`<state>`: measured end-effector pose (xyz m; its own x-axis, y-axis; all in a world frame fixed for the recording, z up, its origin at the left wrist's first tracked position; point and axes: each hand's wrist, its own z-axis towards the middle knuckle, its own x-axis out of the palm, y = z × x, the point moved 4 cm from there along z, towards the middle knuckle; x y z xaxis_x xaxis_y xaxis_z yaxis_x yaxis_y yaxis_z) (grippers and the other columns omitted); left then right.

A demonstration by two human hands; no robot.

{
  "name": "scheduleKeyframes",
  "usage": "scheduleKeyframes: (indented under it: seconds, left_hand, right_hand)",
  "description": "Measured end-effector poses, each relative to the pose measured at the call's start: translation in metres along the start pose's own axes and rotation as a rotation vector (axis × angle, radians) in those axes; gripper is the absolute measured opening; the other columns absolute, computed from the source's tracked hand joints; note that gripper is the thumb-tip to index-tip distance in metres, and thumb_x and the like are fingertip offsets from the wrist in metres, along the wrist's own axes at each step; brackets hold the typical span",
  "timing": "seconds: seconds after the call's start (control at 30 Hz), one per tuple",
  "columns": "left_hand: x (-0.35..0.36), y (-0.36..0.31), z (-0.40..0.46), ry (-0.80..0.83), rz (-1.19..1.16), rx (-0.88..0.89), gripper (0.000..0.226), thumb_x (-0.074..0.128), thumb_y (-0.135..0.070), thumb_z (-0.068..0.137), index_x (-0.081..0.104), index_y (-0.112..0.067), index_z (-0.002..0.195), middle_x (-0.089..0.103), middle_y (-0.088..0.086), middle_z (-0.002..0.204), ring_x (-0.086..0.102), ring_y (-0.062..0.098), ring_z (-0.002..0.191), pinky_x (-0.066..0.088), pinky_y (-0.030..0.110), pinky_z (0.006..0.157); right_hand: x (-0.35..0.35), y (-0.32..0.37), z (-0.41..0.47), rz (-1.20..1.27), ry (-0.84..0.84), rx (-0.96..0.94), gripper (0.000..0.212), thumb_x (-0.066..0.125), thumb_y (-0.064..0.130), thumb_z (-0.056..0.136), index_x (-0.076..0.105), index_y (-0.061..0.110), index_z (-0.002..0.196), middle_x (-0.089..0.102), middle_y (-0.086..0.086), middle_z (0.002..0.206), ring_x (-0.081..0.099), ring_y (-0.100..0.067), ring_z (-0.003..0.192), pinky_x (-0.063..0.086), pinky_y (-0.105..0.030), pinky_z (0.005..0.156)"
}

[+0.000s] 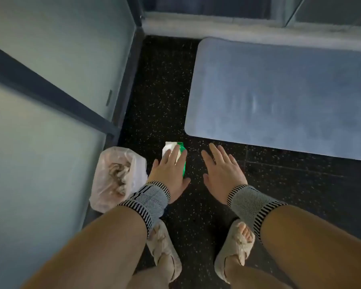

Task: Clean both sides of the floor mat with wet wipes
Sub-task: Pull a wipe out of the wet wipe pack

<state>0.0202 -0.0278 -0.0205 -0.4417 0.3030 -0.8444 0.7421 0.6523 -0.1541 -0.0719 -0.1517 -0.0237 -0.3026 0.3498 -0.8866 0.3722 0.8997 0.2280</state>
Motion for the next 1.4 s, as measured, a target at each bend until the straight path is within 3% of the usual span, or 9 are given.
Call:
scheduleKeyframes:
  seconds: [0.13, 0.27, 0.4, 0.53, 0.77, 0.9, 1.07, 1.3, 1.4]
  left_hand:
    - [0.077, 0.056, 0.064, 0.160, -0.170, -0.223, 0.080, 0.057, -0.041, 0.093, 0.009, -0.019, 0.153, 0.035, 0.007, 0.150, 0.048, 0.024, 0.126, 0.043, 0.042, 0.103]
    - [0.138, 0.091, 0.134, 0.222, -0.034, -0.271, 0.066, 0.052, -0.050, 0.093, 0.032, -0.012, 0.143, 0.059, 0.006, 0.123, 0.058, 0.024, 0.108, 0.050, 0.040, 0.091]
    - [0.176, 0.105, 0.192, 0.244, 0.058, -0.275, 0.055, 0.054, -0.056, 0.089, 0.052, -0.012, 0.121, 0.054, 0.000, 0.094, 0.056, 0.019, 0.088, 0.047, 0.032, 0.073]
    - [0.208, 0.118, 0.222, 0.203, -0.005, -0.395, 0.071, 0.055, -0.066, 0.082, 0.044, -0.013, 0.129, 0.050, 0.006, 0.119, 0.054, 0.020, 0.092, 0.049, 0.032, 0.071]
    - [0.234, 0.120, 0.233, 0.154, -0.050, -0.501, 0.089, 0.059, -0.073, 0.075, 0.036, -0.014, 0.137, 0.039, 0.009, 0.132, 0.050, 0.020, 0.083, 0.042, 0.032, 0.057]
    - [0.241, 0.121, 0.236, 0.160, -0.109, -0.474, 0.084, 0.063, -0.066, 0.078, 0.038, -0.010, 0.136, 0.043, 0.010, 0.129, 0.052, 0.021, 0.089, 0.047, 0.033, 0.067]
    - [0.237, 0.123, 0.240, 0.136, -0.204, -0.475, 0.074, 0.067, -0.059, 0.077, 0.048, -0.009, 0.129, 0.055, 0.010, 0.120, 0.062, 0.018, 0.088, 0.053, 0.028, 0.064]
    - [0.239, 0.126, 0.238, 0.078, -0.384, -0.443, 0.069, 0.069, -0.052, 0.079, 0.046, -0.010, 0.128, 0.055, 0.013, 0.120, 0.062, 0.028, 0.098, 0.052, 0.035, 0.072]
    - [0.234, 0.124, 0.245, 0.059, -0.502, -0.356, 0.049, 0.070, -0.046, 0.080, 0.056, -0.009, 0.108, 0.063, 0.011, 0.103, 0.062, 0.022, 0.081, 0.048, 0.031, 0.061]
  right_hand:
    - [0.084, -0.007, 0.066, -0.036, 0.053, -0.064, 0.071, 0.044, 0.040, 0.094, 0.002, 0.024, 0.150, -0.002, -0.003, 0.158, 0.019, -0.026, 0.142, 0.025, -0.043, 0.114]
    - [0.149, -0.020, 0.142, -0.145, 0.078, -0.168, 0.068, 0.043, 0.037, 0.095, 0.003, 0.028, 0.149, 0.007, -0.003, 0.157, 0.044, -0.025, 0.126, 0.041, -0.040, 0.100]
    - [0.186, -0.030, 0.204, -0.256, 0.112, -0.255, 0.056, 0.042, 0.033, 0.096, 0.018, 0.025, 0.146, 0.042, -0.004, 0.137, 0.055, -0.023, 0.109, 0.049, -0.035, 0.084]
    - [0.212, -0.025, 0.234, -0.324, 0.085, -0.304, 0.039, 0.043, 0.030, 0.097, 0.038, 0.020, 0.134, 0.053, -0.003, 0.116, 0.058, -0.020, 0.096, 0.044, -0.030, 0.073]
    - [0.254, -0.015, 0.229, -0.154, 0.113, -0.272, 0.048, 0.050, 0.030, 0.092, 0.039, 0.017, 0.137, 0.043, -0.002, 0.134, 0.053, -0.022, 0.111, 0.049, -0.037, 0.092]
    - [0.264, -0.009, 0.224, -0.222, 0.184, -0.323, 0.054, 0.054, 0.026, 0.090, 0.037, 0.016, 0.140, 0.037, 0.000, 0.142, 0.051, -0.022, 0.112, 0.049, -0.038, 0.094]
    - [0.263, -0.010, 0.235, -0.209, 0.175, -0.309, 0.054, 0.054, 0.023, 0.089, 0.037, 0.018, 0.139, 0.042, 0.002, 0.138, 0.052, -0.020, 0.114, 0.048, -0.038, 0.096]
    - [0.264, -0.022, 0.236, -0.145, 0.124, -0.274, 0.057, 0.051, 0.034, 0.091, 0.033, 0.016, 0.141, 0.039, -0.001, 0.141, 0.052, -0.020, 0.116, 0.048, -0.037, 0.096]
    - [0.262, -0.032, 0.236, -0.136, 0.087, -0.249, 0.062, 0.048, 0.047, 0.092, 0.031, 0.016, 0.143, 0.036, 0.000, 0.144, 0.050, -0.019, 0.119, 0.047, -0.036, 0.097]
